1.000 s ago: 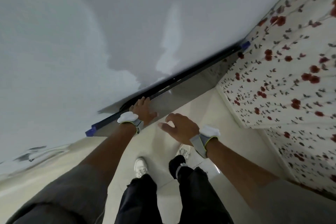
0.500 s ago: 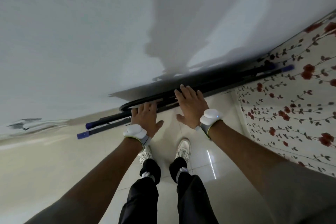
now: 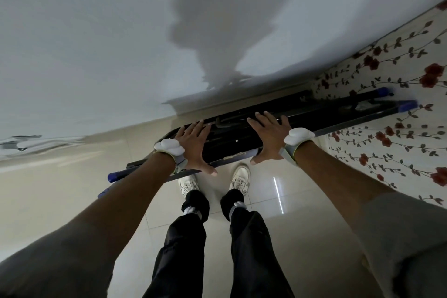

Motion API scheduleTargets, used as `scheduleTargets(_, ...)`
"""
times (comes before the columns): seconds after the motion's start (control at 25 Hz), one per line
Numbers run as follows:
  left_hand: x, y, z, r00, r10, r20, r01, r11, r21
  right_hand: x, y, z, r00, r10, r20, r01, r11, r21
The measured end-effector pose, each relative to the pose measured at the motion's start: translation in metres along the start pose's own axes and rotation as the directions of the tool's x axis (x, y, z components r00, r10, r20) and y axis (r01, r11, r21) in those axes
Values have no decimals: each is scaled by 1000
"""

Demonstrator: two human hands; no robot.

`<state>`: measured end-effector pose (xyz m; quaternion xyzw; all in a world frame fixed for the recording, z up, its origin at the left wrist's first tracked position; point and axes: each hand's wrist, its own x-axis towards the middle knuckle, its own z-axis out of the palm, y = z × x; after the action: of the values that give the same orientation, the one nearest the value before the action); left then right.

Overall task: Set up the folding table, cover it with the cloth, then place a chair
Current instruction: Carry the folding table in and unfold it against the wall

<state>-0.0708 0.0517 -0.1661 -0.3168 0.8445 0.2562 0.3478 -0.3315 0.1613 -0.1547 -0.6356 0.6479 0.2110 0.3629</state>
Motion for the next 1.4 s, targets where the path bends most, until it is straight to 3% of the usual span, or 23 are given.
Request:
scheduleTargets(0.16, 5, -2, 5, 998, 29, 57, -28, 999, -20, 7, 19, 2, 998, -57, 30, 57, 998, -13)
scheduleTargets(0.4, -2, 7, 7, 991, 124, 44, -124, 992, -2, 3, 30, 16, 998, -51, -35, 53, 998, 46)
scheduleTargets(0.52, -3, 23, 12, 997, 71, 6, -70, 994, -79, 2, 30, 17, 998, -50, -36, 52, 996, 77)
scheduleTargets(0.64, 1, 43, 15, 998, 34, -48, -35, 999, -24, 2, 30, 13, 998, -54, -25, 56, 996, 76)
scheduleTargets(0.92, -14, 74, 11, 986, 3, 169, -15, 997, 71, -6, 17, 24, 987, -72, 144, 76, 997, -22)
scheduleTargets(1.16, -42, 75, 4, 977, -86, 196, 69, 993, 94, -19, -9, 24, 991, -132, 39, 135, 983, -121)
scheduleTargets(1.4, -123, 48, 17, 980, -75, 186, 70, 997, 38, -49, -79, 8, 944, -207, 259, 230, 971, -64)
